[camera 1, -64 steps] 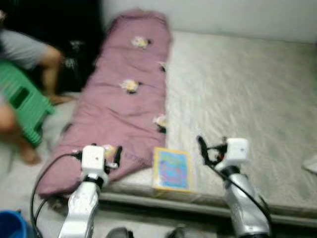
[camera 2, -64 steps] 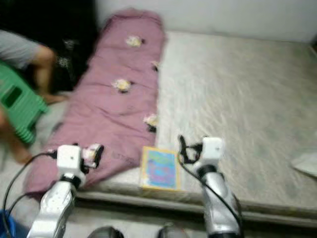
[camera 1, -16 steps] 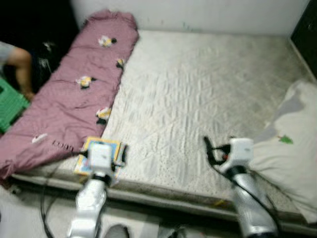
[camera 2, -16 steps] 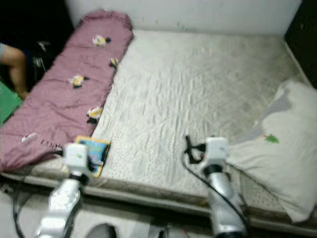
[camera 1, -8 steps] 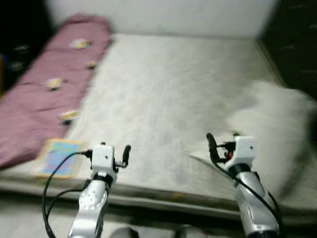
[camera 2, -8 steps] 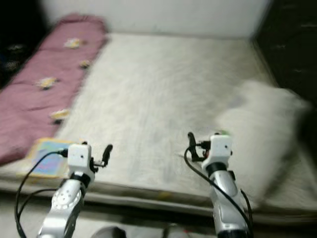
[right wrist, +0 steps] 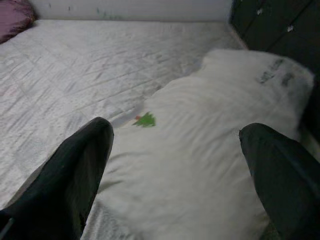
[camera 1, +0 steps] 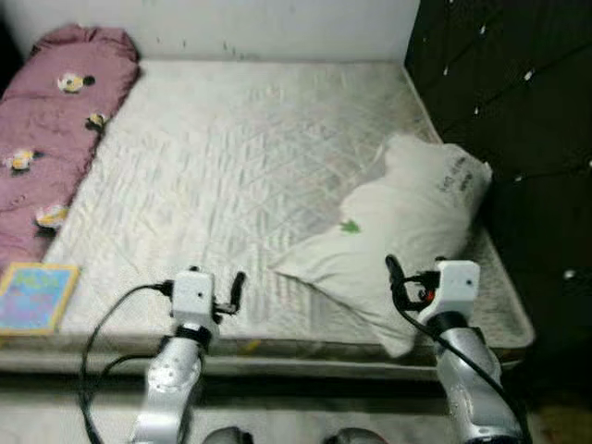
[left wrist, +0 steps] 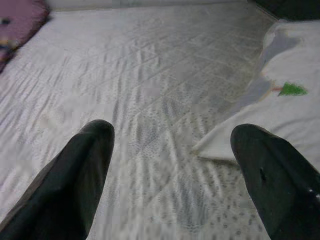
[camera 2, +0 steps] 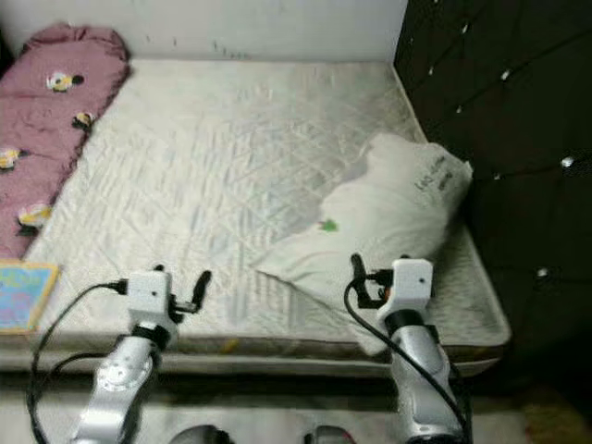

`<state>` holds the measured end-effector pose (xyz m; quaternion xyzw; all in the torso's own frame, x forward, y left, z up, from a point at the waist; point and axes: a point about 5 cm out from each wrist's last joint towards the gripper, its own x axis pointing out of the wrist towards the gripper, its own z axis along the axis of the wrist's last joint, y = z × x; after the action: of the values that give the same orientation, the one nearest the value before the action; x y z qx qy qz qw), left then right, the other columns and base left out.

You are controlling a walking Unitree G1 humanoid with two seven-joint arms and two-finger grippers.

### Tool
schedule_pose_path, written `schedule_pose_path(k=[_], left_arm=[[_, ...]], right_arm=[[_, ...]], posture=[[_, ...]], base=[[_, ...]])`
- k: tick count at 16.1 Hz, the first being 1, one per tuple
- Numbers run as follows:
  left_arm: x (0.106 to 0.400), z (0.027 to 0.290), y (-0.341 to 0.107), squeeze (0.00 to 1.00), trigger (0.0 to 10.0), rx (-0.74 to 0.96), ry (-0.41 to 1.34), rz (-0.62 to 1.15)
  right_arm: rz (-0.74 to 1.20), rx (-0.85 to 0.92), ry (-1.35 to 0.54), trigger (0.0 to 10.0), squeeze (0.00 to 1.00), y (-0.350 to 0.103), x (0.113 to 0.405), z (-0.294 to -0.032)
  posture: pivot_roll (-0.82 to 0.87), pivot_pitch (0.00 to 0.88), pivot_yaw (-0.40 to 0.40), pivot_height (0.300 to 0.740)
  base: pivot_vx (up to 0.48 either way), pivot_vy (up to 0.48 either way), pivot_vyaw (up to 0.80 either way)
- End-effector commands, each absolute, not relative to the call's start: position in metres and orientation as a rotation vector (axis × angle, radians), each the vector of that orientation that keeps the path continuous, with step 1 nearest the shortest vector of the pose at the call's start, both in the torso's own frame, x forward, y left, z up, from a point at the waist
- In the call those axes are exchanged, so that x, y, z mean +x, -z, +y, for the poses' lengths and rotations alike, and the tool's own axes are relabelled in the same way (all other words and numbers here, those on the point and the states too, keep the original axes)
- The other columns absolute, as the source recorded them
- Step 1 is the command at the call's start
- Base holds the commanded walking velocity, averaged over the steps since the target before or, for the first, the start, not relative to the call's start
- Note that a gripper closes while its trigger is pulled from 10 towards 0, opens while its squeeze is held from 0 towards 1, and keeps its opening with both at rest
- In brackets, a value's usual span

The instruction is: Clean up the room

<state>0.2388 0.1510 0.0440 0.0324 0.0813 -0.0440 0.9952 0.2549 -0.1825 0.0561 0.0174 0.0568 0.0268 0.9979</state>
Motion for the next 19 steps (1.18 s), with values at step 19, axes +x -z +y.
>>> schedule_pose_path(k=[19], left_arm=[[0.2412, 0.1566, -0.0467, 0.00, 10.0, 0.072, 0.074, 0.154]], right_arm=[[0.091, 0.037, -0.096, 10.0, 0.00, -0.0581, 0.2587, -0.1736]], posture=[[-0.05, 0.072, 0.028, 0.740]], base=[[0.000, -0.195, 0.00]])
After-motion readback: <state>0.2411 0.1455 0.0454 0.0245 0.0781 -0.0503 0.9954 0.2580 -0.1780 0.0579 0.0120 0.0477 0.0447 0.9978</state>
